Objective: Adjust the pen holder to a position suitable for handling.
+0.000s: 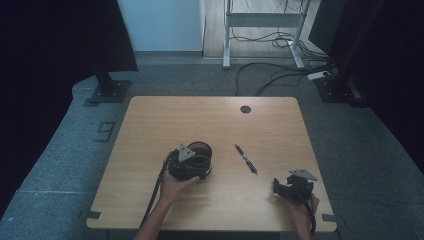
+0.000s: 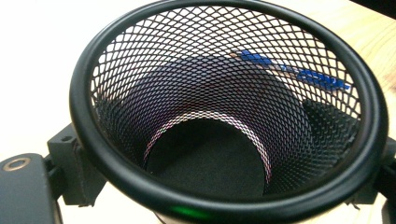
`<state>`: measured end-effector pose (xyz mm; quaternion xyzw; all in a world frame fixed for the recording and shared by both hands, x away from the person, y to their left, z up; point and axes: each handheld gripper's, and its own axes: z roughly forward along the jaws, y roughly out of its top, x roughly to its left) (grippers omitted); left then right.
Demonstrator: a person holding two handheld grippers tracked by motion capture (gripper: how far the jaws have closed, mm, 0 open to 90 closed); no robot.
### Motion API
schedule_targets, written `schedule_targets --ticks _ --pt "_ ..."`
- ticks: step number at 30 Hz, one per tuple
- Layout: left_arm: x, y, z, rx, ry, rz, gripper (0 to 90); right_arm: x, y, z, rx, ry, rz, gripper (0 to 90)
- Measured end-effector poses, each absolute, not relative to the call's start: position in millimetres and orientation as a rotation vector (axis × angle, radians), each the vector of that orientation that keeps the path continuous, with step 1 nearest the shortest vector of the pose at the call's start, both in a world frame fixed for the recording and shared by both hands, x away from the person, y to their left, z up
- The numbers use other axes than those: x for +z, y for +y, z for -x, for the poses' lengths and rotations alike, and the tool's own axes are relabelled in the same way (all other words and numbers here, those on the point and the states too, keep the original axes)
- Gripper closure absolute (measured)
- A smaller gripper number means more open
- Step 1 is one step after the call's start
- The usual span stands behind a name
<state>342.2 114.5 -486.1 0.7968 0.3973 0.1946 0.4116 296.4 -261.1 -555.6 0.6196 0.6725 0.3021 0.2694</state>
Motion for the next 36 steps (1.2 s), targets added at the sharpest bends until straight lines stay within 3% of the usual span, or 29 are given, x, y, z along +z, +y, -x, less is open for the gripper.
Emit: schedule_targets --ticks 18,36 --pt "-513 76 -356 0.443 1.005 -2.044 9.8 -556 -261 -296 0.814 1.813 -1.67 13.1" --pt "-514 75 -349 0.519 0.963 -2.037 7.3 -556 -261 -296 0.814 1.813 -1.67 13.1"
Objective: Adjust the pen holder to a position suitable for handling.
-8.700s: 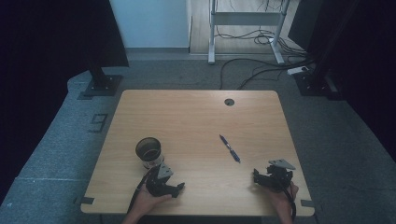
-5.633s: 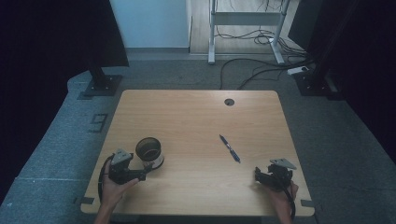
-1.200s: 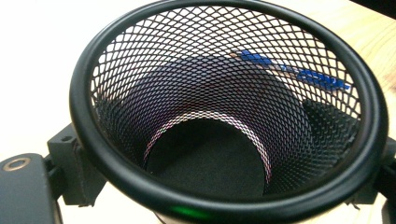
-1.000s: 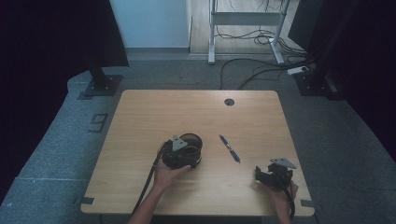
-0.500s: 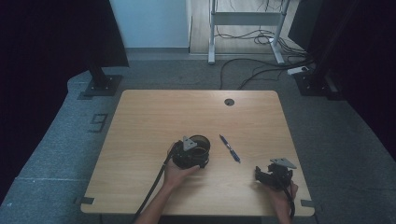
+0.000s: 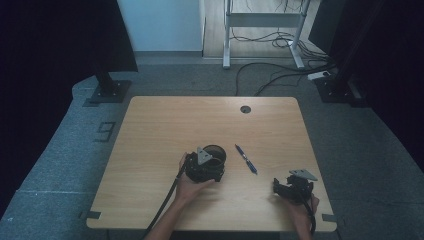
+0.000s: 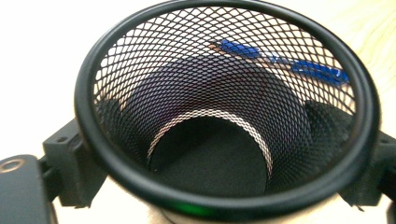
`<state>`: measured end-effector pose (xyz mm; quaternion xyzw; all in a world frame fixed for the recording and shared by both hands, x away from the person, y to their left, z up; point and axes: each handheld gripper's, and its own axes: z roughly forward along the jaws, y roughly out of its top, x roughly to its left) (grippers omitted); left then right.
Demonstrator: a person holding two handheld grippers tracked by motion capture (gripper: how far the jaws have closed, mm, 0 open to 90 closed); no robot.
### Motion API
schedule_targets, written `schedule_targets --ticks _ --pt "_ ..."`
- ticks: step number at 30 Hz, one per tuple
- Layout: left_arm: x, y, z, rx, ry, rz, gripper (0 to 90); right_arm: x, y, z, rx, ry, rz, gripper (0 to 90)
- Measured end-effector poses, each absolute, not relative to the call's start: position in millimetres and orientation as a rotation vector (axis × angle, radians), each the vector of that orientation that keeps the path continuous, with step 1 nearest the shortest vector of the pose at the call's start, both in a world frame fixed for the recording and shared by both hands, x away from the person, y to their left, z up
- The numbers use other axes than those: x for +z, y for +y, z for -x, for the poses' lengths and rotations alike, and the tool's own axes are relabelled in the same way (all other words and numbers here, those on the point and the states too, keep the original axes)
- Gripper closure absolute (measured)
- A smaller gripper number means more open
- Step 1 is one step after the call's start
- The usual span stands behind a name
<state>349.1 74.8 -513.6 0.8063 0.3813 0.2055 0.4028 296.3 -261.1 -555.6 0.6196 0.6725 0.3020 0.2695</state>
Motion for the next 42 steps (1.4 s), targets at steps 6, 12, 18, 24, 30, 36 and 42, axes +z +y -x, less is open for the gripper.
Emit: schedule_targets --ticks 6,12,18,24,30,36,42 --pt "-508 86 -340 0.52 0.939 -2.03 6.0 -556 -261 -296 0.814 1.813 -1.67 13.1" --pt "-506 101 -327 0.502 0.922 -2.043 6.2 -556 -261 -296 0.814 1.812 -1.671 13.1" --pt "-506 114 -318 0.493 0.934 -2.038 7.7 -556 -261 -296 0.814 1.812 -1.67 13.1" --pt "-509 128 -308 0.494 0.951 -2.019 9.6 -556 -261 -296 0.814 1.812 -1.671 13.1" --pt "-518 142 -297 0.485 0.973 -2.03 11.1 -556 -261 -296 0.813 1.81 -1.674 13.2" --pt "-528 157 -290 0.477 1.004 -2.051 11.2 -556 -261 -296 0.811 1.808 -1.675 13.2" --pt "-532 169 -291 0.478 1.038 -2.047 12.4 -556 -261 -296 0.809 1.803 -1.677 13.5"
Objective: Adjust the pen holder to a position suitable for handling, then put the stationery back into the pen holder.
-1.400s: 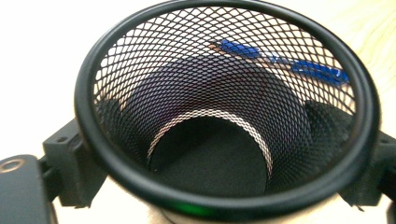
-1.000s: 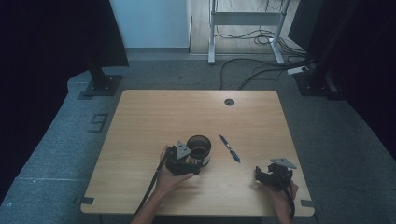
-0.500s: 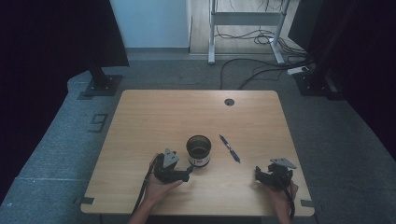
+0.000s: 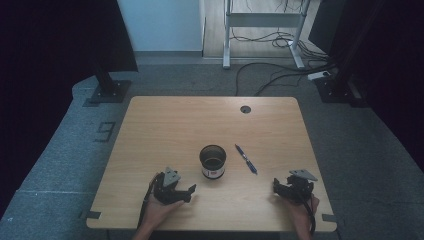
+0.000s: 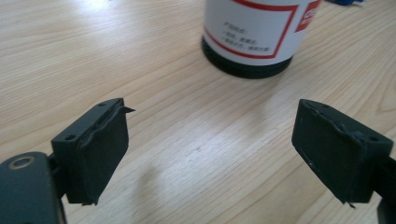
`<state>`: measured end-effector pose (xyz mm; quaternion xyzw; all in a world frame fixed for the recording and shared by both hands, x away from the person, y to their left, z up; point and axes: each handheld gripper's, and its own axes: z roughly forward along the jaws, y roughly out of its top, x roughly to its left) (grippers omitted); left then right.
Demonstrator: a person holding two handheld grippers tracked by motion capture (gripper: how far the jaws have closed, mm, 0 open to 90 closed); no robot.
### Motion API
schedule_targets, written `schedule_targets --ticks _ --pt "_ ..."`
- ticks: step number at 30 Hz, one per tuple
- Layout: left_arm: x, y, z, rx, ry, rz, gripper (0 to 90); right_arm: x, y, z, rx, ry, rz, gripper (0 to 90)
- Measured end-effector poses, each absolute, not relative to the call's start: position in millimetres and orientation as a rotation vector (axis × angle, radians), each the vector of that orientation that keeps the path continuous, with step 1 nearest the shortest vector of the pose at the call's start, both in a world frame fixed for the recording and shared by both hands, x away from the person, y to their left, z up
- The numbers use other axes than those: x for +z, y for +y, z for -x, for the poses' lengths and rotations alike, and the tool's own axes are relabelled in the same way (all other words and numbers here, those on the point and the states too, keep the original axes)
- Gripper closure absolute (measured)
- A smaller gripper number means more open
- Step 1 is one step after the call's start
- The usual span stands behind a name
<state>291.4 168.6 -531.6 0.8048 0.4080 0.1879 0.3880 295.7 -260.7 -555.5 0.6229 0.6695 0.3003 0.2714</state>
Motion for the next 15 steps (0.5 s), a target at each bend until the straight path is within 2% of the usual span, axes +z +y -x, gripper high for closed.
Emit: schedule_targets --ticks 12,15 --pt "-534.1 175.6 -289.3 0.479 1.056 -2.036 13.9 -555.2 -259.4 -295.7 0.819 1.826 -1.656 14.5" --pt "-536.0 175.3 -289.7 0.469 1.053 -2.046 14.3 -554.2 -259.1 -295.1 0.825 1.828 -1.657 18.7"
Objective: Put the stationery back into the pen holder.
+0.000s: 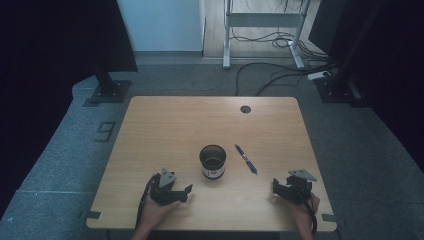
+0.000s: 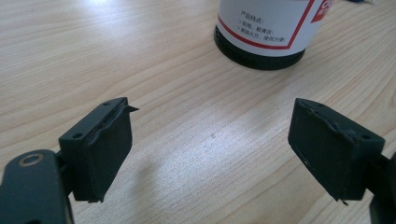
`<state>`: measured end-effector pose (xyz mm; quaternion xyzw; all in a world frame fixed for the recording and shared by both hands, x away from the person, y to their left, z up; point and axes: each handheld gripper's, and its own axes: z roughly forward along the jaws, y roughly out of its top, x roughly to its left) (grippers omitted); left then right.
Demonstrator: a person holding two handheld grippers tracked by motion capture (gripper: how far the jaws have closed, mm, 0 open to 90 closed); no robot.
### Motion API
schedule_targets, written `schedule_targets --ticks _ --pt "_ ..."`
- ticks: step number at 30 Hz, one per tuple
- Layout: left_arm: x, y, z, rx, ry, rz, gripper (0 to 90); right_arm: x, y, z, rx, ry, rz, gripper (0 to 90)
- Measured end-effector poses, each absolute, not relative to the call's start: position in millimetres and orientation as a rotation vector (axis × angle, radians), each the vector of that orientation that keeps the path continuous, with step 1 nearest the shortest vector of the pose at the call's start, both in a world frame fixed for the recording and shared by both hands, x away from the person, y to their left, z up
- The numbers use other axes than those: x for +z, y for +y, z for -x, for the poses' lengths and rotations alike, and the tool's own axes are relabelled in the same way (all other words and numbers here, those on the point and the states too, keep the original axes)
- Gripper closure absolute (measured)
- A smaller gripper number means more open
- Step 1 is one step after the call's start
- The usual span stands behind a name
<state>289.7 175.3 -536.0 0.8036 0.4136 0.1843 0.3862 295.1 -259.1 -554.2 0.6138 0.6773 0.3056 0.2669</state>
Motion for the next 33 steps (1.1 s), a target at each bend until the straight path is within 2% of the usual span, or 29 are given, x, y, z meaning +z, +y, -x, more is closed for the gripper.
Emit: schedule_targets --ticks 14,24,33 --pt "-534 182 -290 0.471 1.072 -2.02 14.5 -526 -227 -302 1.051 1.9 -1.541 31.7" --pt "-527 188 -287 0.464 1.08 -1.971 14.8 -522 -201 -322 1.059 1.94 -1.491 34.4" --pt "-526 189 -286 0.446 1.076 -1.97 14.8 -515 -179 -341 1.107 1.999 -1.419 41.2"
